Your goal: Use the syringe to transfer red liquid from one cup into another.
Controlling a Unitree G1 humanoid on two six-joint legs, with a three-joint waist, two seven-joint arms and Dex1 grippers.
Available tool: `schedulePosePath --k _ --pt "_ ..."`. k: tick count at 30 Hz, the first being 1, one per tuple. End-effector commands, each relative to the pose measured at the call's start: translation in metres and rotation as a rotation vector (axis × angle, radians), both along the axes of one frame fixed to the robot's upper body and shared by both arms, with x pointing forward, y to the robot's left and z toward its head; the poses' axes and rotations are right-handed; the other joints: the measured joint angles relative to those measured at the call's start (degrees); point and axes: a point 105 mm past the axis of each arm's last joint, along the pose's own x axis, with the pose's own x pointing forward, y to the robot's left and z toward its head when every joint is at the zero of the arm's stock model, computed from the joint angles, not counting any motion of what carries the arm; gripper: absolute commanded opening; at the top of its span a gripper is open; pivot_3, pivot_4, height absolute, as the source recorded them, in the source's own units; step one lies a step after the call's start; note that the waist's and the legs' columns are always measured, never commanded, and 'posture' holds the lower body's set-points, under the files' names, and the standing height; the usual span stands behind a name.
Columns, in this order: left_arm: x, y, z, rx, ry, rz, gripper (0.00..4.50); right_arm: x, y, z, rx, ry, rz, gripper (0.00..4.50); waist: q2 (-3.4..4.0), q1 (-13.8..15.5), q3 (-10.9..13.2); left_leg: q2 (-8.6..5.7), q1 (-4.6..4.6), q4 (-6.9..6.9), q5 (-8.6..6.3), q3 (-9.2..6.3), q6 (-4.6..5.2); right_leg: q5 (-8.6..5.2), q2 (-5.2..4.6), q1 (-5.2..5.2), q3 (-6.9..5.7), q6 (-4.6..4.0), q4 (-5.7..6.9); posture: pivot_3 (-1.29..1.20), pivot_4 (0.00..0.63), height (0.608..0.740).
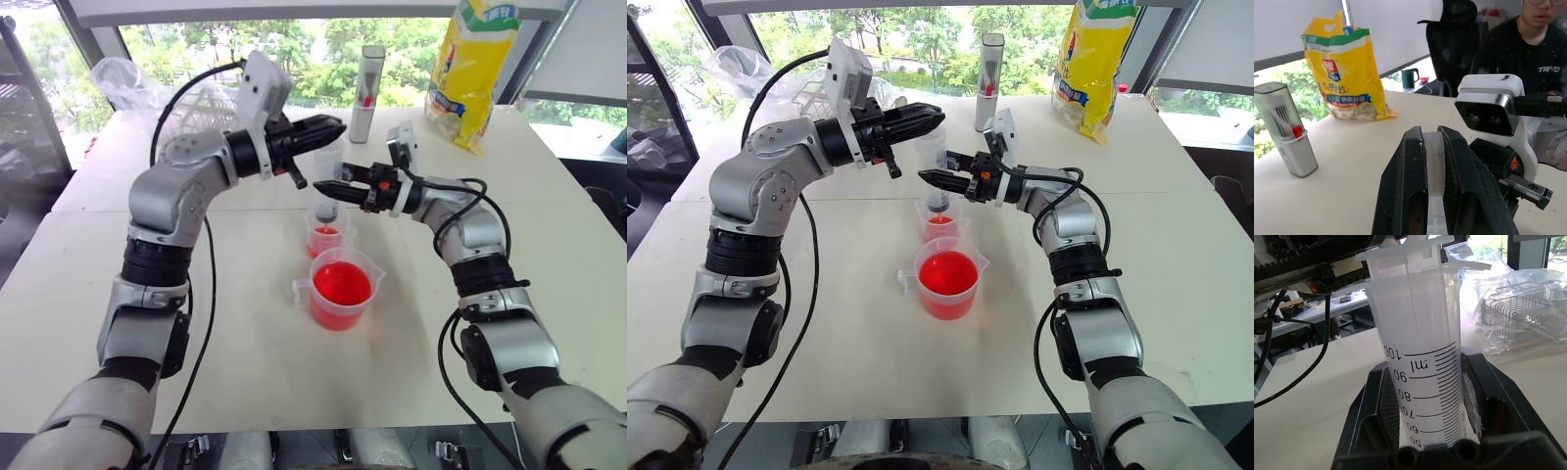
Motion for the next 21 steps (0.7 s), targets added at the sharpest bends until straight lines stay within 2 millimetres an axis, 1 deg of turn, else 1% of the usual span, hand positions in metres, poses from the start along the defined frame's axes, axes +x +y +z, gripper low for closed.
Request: schedulePosePath --k 1,3,4,5,8,9,14,17,19,21 --pt "0.002 0.0 -0.011 0.033 0.05 0.003 0.91 -0.006 -0.009 0.051 0.103 -0.158 -0.009 1.41 0.0 0.01 0.0 0.0 0.0 0.0 0.0 0.0 0.0 0.0 0.0 0.0 0.0 0.0 0.0 0.0 0.15 0.74" --pt "0.002 0.002 -0.006 0.026 0.04 0.004 1.73 -0.007 -0.008 0.05 0.098 -0.157 -0.003 1.41 0.0 0.03 0.0 0.0 -0.01 0.0 0.0 -0.01 0.0 0.0 0.0 0.0 0.0 0.0 0.0 0.0 0.15 0.74" --pt "0.003 0.003 -0.003 0.019 0.029 0.017 2.29 -0.008 -0.008 0.049 0.097 -0.156 0.001 1.41 0.0 0.04 0.0 0.0 -0.01 0.0 0.0 -0.01 0.0 0.0 -0.01 0.0 0.0 0.0 0.0 0.0 0.15 0.74" --pt "0.005 0.005 -0.001 0.014 0.022 0.031 2.73 -0.008 -0.007 0.049 0.097 -0.156 0.003 1.41 0.0 0.04 0.0 0.0 -0.01 0.0 0.0 0.0 0.0 0.0 -0.01 0.0 0.0 0.0 -0.01 0.0 0.15 0.74" --pt "0.008 0.009 0.006 -0.007 0.01 0.054 4.28 -0.009 -0.006 0.049 0.096 -0.155 0.009 1.41 0.0 -0.07 0.0 0.0 -0.01 0.0 0.0 0.0 0.0 0.0 0.0 0.0 0.0 0.0 -0.01 0.0 0.15 0.74" --pt "0.01 0.013 0.011 -0.027 0.009 0.064 4.49 -0.01 -0.006 0.049 0.096 -0.154 0.011 1.41 0.0 -0.07 0.0 0.01 0.0 -0.01 0.0 -0.01 0.0 0.0 0.02 0.0 0.0 0.0 -0.01 0.0 0.15 0.74" --pt "0.014 0.031 0.031 -0.105 -0.014 0.117 4.49 -0.012 -0.004 0.047 0.097 -0.152 0.016 1.41 0.01 0.03 0.0 0.0 0.01 -0.03 0.0 -0.01 0.0 0.0 0.0 0.0 -0.01 0.0 -0.01 0.0 0.15 0.74" --pt "0.014 0.049 0.041 -0.146 -0.023 0.158 4.49 -0.012 -0.004 0.048 0.103 -0.149 0.014 1.41 0.01 -0.06 0.0 0.0 0.0 -0.04 0.0 0.0 0.0 0.0 -0.01 0.0 -0.01 0.0 -0.02 0.0 0.15 0.74" --pt "0.01 0.061 0.039 -0.13 -0.029 0.173 4.49 -0.012 -0.005 0.052 0.114 -0.146 0.006 1.41 0.01 -0.12 0.01 0.01 0.02 -0.05 0.0 0.0 0.0 0.0 0.0 -0.01 0.0 0.0 -0.01 0.0 0.15 0.74" --pt "-0.002 0.073 0.027 -0.093 -0.027 0.152 4.49 -0.013 -0.01 0.063 0.115 -0.156 -0.007 1.41 0.01 -0.28 0.01 0.02 0.04 -0.1 0.0 0.0 -0.01 0.0 -0.01 -0.03 0.01 0.0 -0.01 0.0 0.15 0.74"
